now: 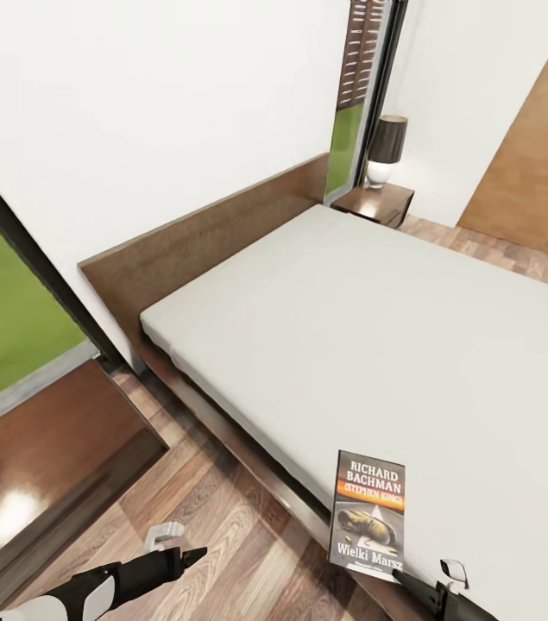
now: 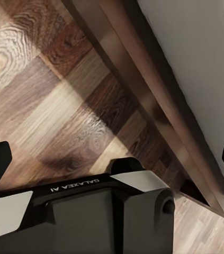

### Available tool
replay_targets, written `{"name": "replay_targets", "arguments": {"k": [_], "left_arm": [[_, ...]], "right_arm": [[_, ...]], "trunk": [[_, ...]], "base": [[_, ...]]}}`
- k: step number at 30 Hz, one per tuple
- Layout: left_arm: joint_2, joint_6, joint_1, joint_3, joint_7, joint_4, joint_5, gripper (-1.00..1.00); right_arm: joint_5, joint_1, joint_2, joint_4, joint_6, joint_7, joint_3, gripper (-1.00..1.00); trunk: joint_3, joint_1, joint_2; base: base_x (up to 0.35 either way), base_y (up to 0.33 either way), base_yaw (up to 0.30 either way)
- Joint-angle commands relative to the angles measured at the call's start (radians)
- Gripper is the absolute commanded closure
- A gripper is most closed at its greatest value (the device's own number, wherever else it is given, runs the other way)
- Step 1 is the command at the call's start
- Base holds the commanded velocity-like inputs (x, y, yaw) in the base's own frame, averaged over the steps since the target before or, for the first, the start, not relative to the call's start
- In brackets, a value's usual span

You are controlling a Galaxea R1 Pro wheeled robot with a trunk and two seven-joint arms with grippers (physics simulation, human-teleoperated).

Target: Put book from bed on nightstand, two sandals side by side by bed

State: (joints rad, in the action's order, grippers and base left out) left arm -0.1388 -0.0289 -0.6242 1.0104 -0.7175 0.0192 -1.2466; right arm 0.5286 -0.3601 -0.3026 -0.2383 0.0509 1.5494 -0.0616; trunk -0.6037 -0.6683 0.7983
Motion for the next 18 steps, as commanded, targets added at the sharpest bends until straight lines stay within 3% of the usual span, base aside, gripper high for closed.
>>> {"name": "replay_targets", "arguments": {"k": [1, 18], "left_arm": [[-0.001, -0.003, 0.001, 0.008, -0.004, 0.001, -0.010, -1.00], [0.001, -0.002, 0.013, 0.009, 0.003, 0.001, -0.009, -1.00]], "right_arm": [[-0.001, 0.000, 0.000, 0.002, 0.003, 0.002, -0.003, 1.00], [-0.001, 0.000, 0.000, 0.022, -0.002, -0.004, -0.006, 1.00]], "trunk": [[0.001, 0.000, 0.001], [0.029, 0.000, 0.001]], "base": [[0.000, 0.000, 0.000], [0.000, 0.000, 0.000]]}}
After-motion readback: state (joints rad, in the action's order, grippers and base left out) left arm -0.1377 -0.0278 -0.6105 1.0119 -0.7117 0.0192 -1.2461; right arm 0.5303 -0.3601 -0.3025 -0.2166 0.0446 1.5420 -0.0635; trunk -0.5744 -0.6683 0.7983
